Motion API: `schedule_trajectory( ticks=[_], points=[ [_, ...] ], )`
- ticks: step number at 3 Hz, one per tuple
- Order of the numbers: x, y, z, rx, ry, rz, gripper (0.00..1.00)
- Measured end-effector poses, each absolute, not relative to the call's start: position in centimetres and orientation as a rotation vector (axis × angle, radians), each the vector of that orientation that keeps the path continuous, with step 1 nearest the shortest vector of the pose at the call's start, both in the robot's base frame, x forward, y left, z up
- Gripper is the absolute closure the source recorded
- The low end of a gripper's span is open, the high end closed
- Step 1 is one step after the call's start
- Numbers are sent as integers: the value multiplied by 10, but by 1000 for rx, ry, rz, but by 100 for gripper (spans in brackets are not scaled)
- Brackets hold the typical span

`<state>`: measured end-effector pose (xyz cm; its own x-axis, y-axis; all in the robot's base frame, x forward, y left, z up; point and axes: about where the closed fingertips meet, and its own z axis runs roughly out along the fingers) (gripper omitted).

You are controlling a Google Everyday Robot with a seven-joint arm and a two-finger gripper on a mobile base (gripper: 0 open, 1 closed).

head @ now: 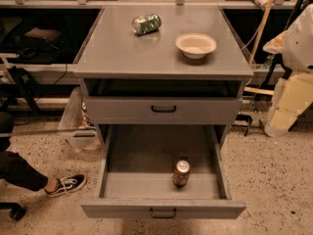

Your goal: Pick orange can from middle drawer and place on counter

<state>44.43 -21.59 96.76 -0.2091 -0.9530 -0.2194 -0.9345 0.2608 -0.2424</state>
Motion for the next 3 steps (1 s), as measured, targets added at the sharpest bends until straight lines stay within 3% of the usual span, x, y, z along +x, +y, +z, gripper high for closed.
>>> schedule_trajectory(
  ticks=[3],
  points=[
    [503,-259,804,-1578,2436,60,0]
  ],
)
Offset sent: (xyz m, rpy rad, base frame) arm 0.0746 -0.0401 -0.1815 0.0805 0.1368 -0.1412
